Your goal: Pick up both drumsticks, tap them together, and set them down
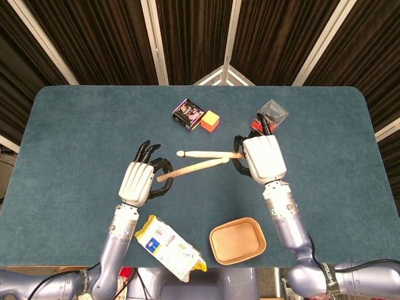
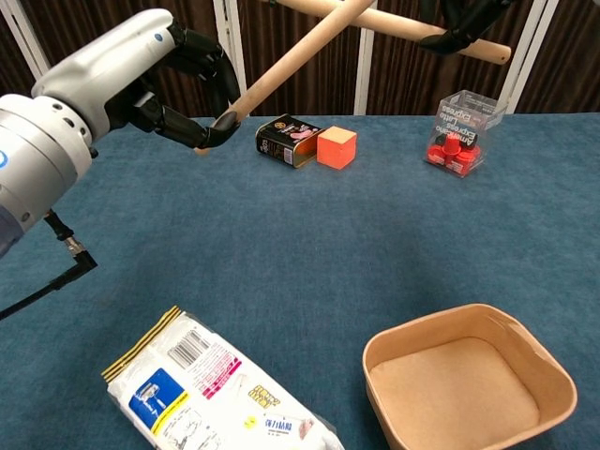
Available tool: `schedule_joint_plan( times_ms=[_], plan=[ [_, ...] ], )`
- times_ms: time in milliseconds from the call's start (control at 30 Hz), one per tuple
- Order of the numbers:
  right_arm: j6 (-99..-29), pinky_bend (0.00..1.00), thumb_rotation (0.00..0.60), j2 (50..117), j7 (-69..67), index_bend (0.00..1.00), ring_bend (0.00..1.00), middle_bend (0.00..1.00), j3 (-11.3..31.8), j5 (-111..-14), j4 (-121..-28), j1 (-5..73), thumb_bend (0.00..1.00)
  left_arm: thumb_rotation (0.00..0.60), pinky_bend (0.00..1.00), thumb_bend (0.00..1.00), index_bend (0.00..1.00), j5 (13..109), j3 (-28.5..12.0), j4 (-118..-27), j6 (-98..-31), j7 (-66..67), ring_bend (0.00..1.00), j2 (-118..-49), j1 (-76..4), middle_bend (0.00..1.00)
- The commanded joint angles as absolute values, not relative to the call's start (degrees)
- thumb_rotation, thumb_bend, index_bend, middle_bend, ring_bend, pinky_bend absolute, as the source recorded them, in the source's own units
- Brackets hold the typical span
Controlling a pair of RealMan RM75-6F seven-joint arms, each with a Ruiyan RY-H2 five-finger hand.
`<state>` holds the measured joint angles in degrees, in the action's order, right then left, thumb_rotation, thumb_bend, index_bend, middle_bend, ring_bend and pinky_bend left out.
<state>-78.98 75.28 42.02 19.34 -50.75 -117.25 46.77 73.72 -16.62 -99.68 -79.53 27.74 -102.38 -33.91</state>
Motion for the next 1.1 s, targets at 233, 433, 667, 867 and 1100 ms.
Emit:
schedule_joint_plan(
  times_ms=[233,433,667,867,1100],
  plan=[
    [-79.9,0.04,0.600,76.1,43.6,0.62,0.45,0.69,18.8,-51.0,-118.3,47.2,0.48,0.600,0.00,0.48,0.55,74.1,-17.4,-99.2,-80.7,28.1,0.14,-103.1,-34.2,0.63],
    [-80.2,0.04,0.600,76.2,44.1,0.62,0.45,0.69,18.7,-51.1,-118.9,47.3,0.49,0.600,0.00,0.48,0.55,73.6,-17.6,-99.0,-80.8,28.5,0.14,-103.3,-34.3,0.64],
    [-80.4,0.04,0.600,76.1,44.3,0.62,0.45,0.69,18.7,-51.2,-119.2,47.3,0.49,0.600,0.00,0.48,0.55,73.4,-17.7,-98.8,-80.8,29.0,0.14,-103.8,-34.6,0.64],
    [-79.9,0.04,0.600,75.8,43.7,0.62,0.45,0.69,18.6,-50.9,-118.7,47.1,0.49,0.600,0.00,0.48,0.55,72.9,-17.9,-98.4,-80.6,29.0,0.14,-104.1,-34.8,0.64],
    [-79.7,0.03,0.600,75.6,43.1,0.62,0.45,0.69,18.0,-52.2,-118.9,46.9,0.49,0.600,0.00,0.48,0.55,72.2,-17.8,-96.6,-79.9,28.9,0.14,-104.9,-35.2,0.64]
  ],
)
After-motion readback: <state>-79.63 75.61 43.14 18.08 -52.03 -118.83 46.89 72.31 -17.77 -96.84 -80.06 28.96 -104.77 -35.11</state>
